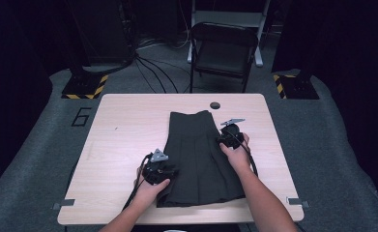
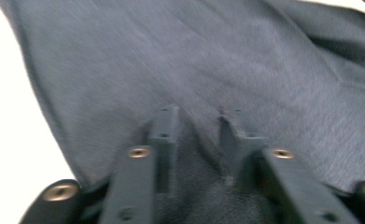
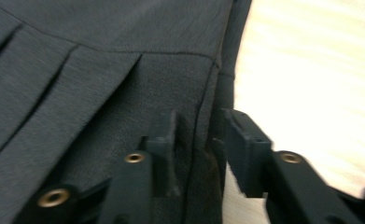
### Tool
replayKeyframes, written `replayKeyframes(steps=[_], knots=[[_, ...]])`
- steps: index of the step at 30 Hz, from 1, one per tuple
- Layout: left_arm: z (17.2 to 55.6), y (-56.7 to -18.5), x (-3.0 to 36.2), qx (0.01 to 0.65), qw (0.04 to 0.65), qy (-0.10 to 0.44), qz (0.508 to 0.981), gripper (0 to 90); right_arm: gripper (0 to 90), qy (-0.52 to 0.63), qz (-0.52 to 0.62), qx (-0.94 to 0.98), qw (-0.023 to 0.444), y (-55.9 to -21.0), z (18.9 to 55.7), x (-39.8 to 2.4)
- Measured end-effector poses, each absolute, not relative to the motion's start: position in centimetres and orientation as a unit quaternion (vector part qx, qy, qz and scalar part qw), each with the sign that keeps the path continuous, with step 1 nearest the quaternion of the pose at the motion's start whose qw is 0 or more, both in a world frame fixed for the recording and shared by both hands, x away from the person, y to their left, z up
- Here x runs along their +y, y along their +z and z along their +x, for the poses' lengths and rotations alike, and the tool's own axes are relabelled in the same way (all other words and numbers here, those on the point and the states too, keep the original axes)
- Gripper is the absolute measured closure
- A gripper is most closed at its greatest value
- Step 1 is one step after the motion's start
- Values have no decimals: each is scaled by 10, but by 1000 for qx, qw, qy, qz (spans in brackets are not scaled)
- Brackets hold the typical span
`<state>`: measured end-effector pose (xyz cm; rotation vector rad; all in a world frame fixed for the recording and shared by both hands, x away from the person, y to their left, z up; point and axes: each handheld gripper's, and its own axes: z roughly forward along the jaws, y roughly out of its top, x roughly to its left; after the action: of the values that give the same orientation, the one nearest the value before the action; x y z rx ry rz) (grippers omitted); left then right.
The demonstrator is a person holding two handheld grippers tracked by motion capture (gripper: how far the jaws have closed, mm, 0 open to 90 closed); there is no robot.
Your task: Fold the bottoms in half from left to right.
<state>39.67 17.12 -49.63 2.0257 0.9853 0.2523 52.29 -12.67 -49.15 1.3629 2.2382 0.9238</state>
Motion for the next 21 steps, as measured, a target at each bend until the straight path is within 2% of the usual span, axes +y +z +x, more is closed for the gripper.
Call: replayKeyframes(steps=[3, 5, 12, 21], knots=[[400, -489, 181, 408, 427, 118, 798, 513, 540, 337, 477, 792, 178, -483, 515, -130], [404, -487, 188, 418, 424, 131, 792, 468, 501, 343, 472, 794, 172, -480, 508, -133], [417, -493, 198, 447, 425, 132, 776, 431, 434, 341, 455, 807, 162, -486, 478, -139], [432, -512, 192, 446, 397, 123, 793, 390, 356, 337, 468, 802, 154, -502, 459, -145]])
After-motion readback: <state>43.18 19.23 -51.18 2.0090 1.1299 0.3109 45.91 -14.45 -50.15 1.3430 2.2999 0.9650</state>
